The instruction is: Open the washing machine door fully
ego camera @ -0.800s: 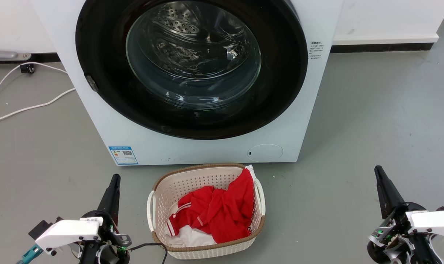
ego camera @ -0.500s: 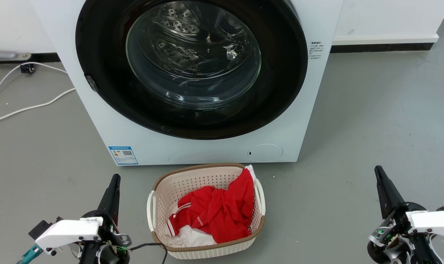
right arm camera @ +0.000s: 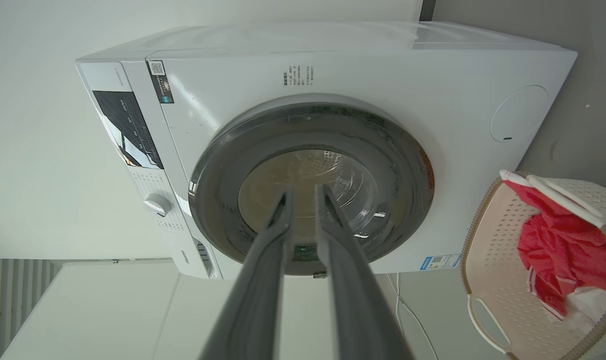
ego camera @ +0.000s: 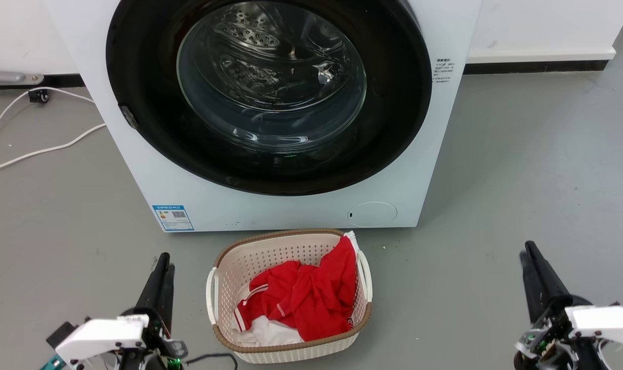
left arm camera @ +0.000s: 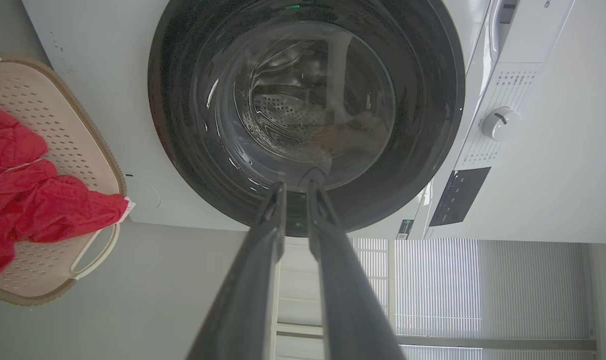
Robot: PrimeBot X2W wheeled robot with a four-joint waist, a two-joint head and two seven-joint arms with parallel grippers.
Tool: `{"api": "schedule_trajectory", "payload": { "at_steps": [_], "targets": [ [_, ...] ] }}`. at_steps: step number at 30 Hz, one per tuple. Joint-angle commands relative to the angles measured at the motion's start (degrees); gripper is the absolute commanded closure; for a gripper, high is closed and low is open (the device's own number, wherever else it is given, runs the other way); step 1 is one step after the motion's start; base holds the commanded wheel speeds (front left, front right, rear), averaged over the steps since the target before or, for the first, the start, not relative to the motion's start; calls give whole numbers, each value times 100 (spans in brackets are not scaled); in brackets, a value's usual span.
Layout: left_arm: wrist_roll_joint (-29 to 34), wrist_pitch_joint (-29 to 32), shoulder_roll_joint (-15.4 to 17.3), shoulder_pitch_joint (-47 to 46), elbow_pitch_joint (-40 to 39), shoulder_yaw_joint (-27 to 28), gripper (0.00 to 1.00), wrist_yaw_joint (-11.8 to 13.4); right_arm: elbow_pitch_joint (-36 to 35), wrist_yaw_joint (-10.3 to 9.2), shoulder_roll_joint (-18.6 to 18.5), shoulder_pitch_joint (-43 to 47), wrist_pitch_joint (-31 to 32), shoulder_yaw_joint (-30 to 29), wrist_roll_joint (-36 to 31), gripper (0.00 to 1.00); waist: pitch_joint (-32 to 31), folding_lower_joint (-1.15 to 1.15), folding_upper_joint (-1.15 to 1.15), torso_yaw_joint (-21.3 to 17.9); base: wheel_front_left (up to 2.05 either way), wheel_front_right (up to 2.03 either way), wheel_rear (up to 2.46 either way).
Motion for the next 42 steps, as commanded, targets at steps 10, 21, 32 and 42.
{"api": "schedule_trajectory", "payload": {
  "at_steps": [10,21,32,42],
  "targets": [
    [200,-265,-12,-46,-37,-290,0,-1,-136,0,11,123,-265,107,-246,0,8,0,0,3,0,0,0],
    [1487,-545,-15,-69,-354,-284,0,-3,-447,0,20,192,-547,117,-1705,0,20,0,0,16,0,0,0],
    [2837,-792,-18,-91,-589,-408,0,60,-786,0,27,268,-794,247,-3364,0,32,0,0,14,0,0,0],
    [3965,-994,-21,-90,-651,-553,0,103,-991,0,33,354,-995,358,-4751,0,38,0,0,15,0,0,0]
  ]
}}
